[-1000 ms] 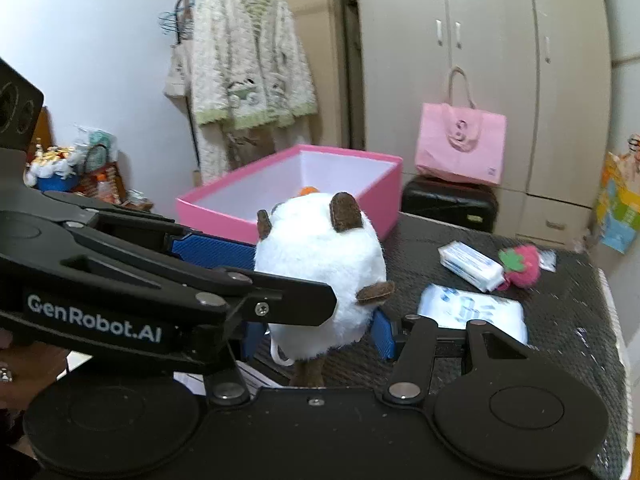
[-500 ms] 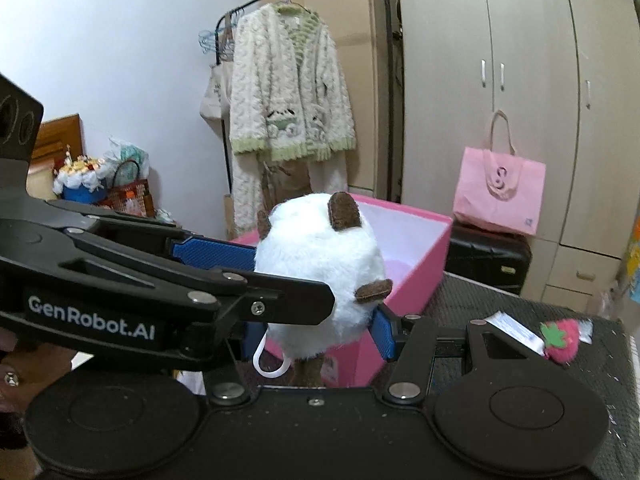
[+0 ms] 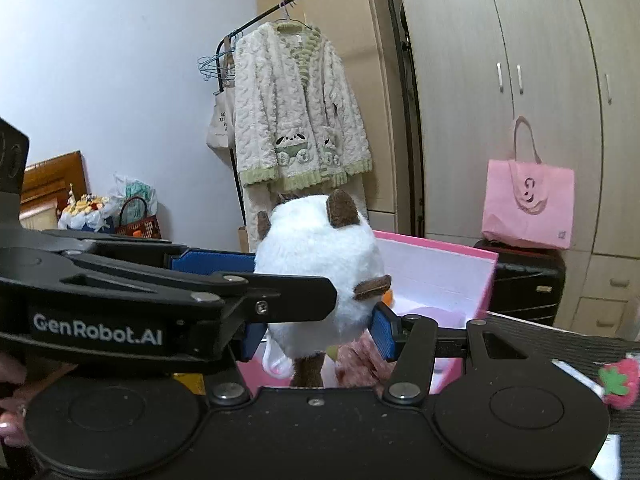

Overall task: Organize soft objects
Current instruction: 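Lift the white plush cat and carry it over the pink box, then lower the plush cat into the box and open the left gripper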

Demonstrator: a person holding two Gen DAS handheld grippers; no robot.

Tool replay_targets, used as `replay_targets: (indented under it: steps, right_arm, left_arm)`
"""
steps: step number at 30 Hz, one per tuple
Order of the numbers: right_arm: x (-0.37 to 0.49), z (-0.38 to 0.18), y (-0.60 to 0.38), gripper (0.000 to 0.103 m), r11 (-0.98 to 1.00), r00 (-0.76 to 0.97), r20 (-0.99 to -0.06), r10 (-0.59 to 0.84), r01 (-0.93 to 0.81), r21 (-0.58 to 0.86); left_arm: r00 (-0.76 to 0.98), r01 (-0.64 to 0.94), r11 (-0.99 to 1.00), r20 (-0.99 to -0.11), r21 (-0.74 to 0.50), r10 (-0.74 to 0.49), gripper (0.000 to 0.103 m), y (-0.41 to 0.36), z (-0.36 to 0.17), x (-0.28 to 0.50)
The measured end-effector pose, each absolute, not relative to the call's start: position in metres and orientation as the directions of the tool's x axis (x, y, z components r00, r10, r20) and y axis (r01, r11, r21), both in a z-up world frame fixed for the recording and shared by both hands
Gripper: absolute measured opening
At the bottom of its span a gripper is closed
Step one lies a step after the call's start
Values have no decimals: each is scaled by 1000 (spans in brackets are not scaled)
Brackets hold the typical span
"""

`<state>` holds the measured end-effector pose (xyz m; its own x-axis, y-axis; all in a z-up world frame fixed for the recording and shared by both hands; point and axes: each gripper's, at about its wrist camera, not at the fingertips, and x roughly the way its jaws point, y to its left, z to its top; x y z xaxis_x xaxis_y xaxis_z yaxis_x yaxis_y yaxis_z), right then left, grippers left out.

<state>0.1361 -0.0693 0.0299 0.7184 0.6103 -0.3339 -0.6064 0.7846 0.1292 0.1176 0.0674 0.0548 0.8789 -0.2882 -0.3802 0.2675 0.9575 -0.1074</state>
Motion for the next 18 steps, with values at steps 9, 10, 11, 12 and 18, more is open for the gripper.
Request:
replay_targets:
  steps: [9, 10, 11, 12, 18]
  right_arm:
    - [192, 16, -30, 59, 764, 671, -377, 639, -610, 210]
    - [199, 14, -26, 59, 761, 660, -388, 643, -608, 227]
    - [206, 12, -22, 59, 759, 651, -398, 646, -606, 238]
    - [212, 11, -19, 60, 758, 645, -407, 646, -603, 247]
    - [233, -3, -2, 61, 781, 623, -483, 616, -563, 270]
  left_arm:
    - [871, 192, 970, -429, -151, -240, 57, 107, 43, 174]
    - [868, 183, 970, -436, -160, -236, 57, 112, 41, 181]
    - [867, 178, 970, -440, -167, -235, 57, 116, 39, 185]
    - [863, 175, 969, -446, -175, -236, 57, 119, 36, 191]
    - [835, 165, 970, -498, -178, -234, 57, 128, 18, 214]
